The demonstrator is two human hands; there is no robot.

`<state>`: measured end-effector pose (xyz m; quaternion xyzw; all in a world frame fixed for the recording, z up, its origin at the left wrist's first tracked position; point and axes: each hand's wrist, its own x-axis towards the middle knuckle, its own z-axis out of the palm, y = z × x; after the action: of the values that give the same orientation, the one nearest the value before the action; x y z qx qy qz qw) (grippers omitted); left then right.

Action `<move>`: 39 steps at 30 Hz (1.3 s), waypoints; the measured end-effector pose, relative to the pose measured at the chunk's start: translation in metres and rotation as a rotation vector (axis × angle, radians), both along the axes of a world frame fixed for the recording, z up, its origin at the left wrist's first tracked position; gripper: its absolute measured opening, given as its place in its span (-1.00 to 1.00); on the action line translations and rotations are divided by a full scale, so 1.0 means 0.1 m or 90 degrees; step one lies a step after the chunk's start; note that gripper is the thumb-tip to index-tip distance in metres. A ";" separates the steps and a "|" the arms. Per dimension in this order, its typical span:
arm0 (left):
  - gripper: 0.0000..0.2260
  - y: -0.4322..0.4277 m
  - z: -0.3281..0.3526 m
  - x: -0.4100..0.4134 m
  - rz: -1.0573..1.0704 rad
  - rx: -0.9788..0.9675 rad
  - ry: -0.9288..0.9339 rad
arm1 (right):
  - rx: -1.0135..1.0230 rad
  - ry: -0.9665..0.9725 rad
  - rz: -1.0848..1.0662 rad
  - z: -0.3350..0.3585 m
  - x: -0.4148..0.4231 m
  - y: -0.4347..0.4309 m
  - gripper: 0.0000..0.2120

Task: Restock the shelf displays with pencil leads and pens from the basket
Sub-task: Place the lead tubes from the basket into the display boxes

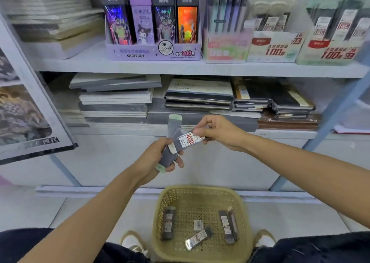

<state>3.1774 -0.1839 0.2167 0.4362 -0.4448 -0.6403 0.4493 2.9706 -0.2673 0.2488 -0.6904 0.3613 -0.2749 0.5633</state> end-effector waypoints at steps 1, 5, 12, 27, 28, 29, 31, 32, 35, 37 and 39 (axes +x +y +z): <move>-0.70 -0.01 0.09 0.00 -0.002 -0.020 -0.012 | -0.002 -0.001 -0.001 0.08 -0.03 0.02 -0.90; -0.76 -0.03 0.43 0.00 -0.059 -0.085 -0.053 | -0.030 0.031 0.065 0.39 -0.13 0.11 -0.71; -0.67 -0.07 0.85 -0.22 -0.107 -0.067 -0.130 | -0.102 0.031 0.065 0.72 -0.26 0.19 -0.75; -0.77 -0.38 0.91 -0.49 0.121 -0.186 -0.082 | -0.043 -0.035 -0.148 0.51 -0.60 0.19 -0.77; -0.78 -0.38 0.92 -0.51 0.134 -0.176 -0.078 | -0.046 -0.025 -0.146 0.50 -0.60 0.19 -0.76; -0.81 -0.39 0.94 -0.53 0.138 -0.170 -0.074 | -0.052 -0.026 -0.146 0.50 -0.60 0.19 -0.73; -0.86 -0.38 0.97 -0.57 0.134 -0.161 -0.061 | -0.069 -0.036 -0.143 0.51 -0.61 0.19 -0.68; -0.88 -0.38 0.98 -0.58 0.134 -0.155 -0.050 | -0.079 -0.037 -0.135 0.53 -0.62 0.19 -0.68; -0.91 -0.36 0.99 -0.60 0.137 -0.128 0.000 | -0.059 -0.017 -0.069 0.56 -0.63 0.18 -0.70; -0.90 -0.34 1.00 -0.61 0.135 -0.111 0.020 | -0.010 -0.017 -0.009 0.54 -0.59 0.21 -0.70; -0.89 -0.32 1.00 -0.61 0.137 -0.102 0.027 | 0.028 -0.041 0.034 0.49 -0.55 0.23 -0.71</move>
<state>3.1161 -0.2164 0.3166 0.4304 -0.4360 -0.5598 0.5580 2.9153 -0.2444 0.2975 -0.6779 0.3304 -0.2742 0.5968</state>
